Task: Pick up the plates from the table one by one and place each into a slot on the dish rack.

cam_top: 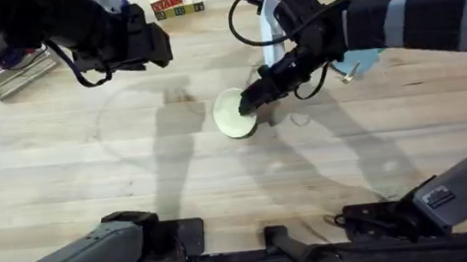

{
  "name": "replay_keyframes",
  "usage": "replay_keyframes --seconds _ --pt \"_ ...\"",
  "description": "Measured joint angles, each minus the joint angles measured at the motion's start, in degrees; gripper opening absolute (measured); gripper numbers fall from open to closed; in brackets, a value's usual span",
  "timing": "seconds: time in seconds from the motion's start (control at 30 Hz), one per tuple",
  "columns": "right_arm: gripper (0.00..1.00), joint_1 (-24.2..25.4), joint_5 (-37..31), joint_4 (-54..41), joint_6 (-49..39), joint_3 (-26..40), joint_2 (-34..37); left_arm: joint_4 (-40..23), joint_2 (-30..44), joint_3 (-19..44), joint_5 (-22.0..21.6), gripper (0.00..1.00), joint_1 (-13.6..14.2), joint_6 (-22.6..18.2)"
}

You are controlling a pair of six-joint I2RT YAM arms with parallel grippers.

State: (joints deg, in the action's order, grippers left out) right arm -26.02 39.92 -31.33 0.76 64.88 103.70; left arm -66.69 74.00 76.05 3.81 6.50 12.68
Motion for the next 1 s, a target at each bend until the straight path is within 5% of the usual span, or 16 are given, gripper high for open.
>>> replay_keyframes --seconds 0.3,1.0 --pt "0.033 0.0 -3.53 -0.39 -1.03 3.03 -0.02 -0.03 0.04 0.0 -1.7 0.955 0.0 0.22" --pt "0.032 0.07 -21.47 -18.23 -13.92 24.81 -7.11 -0.03 0.04 0.0 -2.07 0.994 0.0 0.19"
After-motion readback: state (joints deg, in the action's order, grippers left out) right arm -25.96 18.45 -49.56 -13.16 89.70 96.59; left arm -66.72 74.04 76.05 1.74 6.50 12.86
